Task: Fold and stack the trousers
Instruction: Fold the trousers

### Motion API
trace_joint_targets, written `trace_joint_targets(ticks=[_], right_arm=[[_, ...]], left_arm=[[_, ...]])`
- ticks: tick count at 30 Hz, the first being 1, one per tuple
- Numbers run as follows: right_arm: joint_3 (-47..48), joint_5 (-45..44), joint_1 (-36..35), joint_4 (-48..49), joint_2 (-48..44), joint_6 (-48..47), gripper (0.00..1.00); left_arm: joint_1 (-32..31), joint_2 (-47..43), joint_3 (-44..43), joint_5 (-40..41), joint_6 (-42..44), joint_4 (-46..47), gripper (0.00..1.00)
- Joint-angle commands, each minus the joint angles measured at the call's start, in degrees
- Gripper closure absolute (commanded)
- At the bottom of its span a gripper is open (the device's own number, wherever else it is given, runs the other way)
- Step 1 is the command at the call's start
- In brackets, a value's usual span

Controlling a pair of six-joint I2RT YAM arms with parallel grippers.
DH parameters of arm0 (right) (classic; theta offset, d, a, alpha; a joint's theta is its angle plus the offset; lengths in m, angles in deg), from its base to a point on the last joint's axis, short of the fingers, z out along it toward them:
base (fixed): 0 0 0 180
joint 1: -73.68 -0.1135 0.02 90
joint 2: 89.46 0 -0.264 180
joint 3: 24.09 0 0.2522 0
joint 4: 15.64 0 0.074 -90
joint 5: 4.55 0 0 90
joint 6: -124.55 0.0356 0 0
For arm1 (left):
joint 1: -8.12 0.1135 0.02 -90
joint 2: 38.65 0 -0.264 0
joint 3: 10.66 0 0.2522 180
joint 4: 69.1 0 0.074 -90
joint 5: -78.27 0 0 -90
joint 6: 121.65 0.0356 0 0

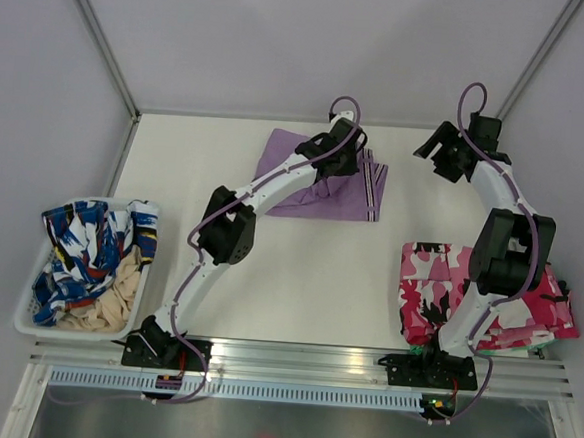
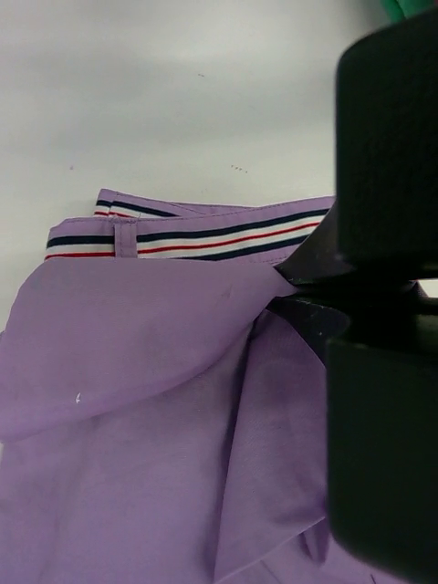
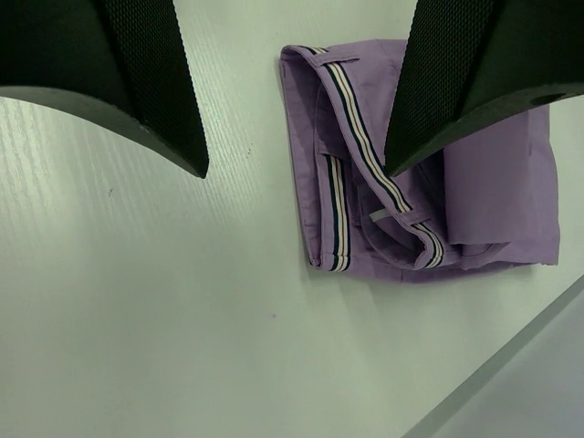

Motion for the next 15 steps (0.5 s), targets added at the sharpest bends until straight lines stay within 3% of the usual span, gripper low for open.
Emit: trace_joint_targets(ticks=[1, 4, 8, 11, 15], right_arm=[[-1.0, 1.0, 0.0, 2.0, -3.4, -0.9, 0.15], [-0.8, 2.4, 0.1, 2.4, -2.4, -0.5, 0.15], [-0.7, 6.4, -0.1, 4.3, -1.5, 0.1, 0.15], [0.0, 8.3, -0.1, 5.4, -1.4, -0.1, 0.15], [2.5, 10.9, -1.5, 4.4, -0.2, -0.3, 0.15]], left_arm=[[-0.7, -1.5, 1.0, -2.1, -4.2, 5.2, 0.98], [-0.7, -1.5, 1.4, -5.2, -5.4, 4.1, 0.97], [-0.8, -3.4, 0.6, -9.4, -5.6, 3.9, 0.39], [-0.7, -7.2, -0.2, -9.8, -4.2, 2.3, 0.22], [-0.2, -14.4, 2.2, -10.6, 1.1, -1.5, 0.10]])
